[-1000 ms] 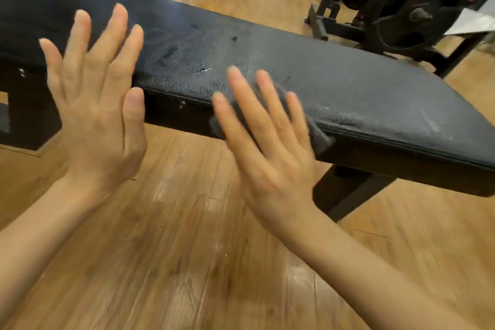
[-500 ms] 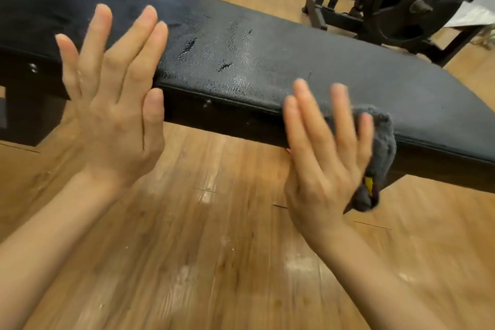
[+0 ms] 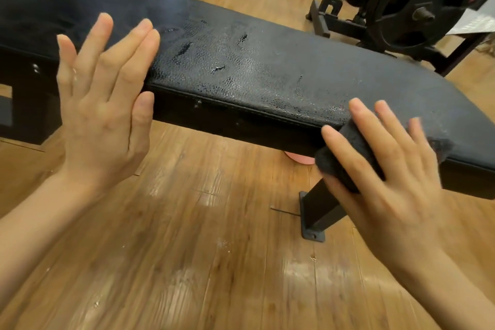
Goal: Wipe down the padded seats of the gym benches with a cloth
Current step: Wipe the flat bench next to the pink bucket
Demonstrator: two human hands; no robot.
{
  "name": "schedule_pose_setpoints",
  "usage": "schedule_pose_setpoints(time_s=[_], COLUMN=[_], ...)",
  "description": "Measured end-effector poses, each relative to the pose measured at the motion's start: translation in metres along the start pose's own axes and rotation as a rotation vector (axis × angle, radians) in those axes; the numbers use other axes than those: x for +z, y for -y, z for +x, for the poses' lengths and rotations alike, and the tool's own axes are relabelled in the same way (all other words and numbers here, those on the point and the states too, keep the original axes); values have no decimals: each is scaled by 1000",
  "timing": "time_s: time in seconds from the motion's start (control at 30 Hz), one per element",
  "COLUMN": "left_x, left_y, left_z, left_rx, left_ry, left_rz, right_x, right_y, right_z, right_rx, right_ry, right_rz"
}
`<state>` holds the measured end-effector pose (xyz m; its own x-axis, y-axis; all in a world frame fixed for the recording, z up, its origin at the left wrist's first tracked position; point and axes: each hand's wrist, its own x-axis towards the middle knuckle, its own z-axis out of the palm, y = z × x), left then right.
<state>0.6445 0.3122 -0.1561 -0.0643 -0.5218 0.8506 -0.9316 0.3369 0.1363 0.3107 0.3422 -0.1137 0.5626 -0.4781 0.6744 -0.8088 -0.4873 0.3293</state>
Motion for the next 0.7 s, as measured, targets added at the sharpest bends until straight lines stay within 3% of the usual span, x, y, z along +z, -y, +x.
schedule_pose_setpoints(time_s=[0.1, 0.23, 0.33, 0.5, 0.7], left_x=[-3, -6, -10, -25, -48], left_y=[-4, -11, -13, -3, 20], left_z=[1, 1, 4, 2, -4], left_rx=[-23, -47, -39, 10, -176], left_ry=[17, 16, 15, 110, 148], left_rz=[-13, 10, 35, 86, 167], right_x=[-21, -27, 1, 21, 34], right_y=[-16, 5, 22, 1, 3], right_z=[-4, 2, 14, 4, 8], right_rx=[-5, 30, 0, -126, -174], right_ry=[48, -107, -201, -141, -198], right_rz=[166, 305, 271, 99, 258])
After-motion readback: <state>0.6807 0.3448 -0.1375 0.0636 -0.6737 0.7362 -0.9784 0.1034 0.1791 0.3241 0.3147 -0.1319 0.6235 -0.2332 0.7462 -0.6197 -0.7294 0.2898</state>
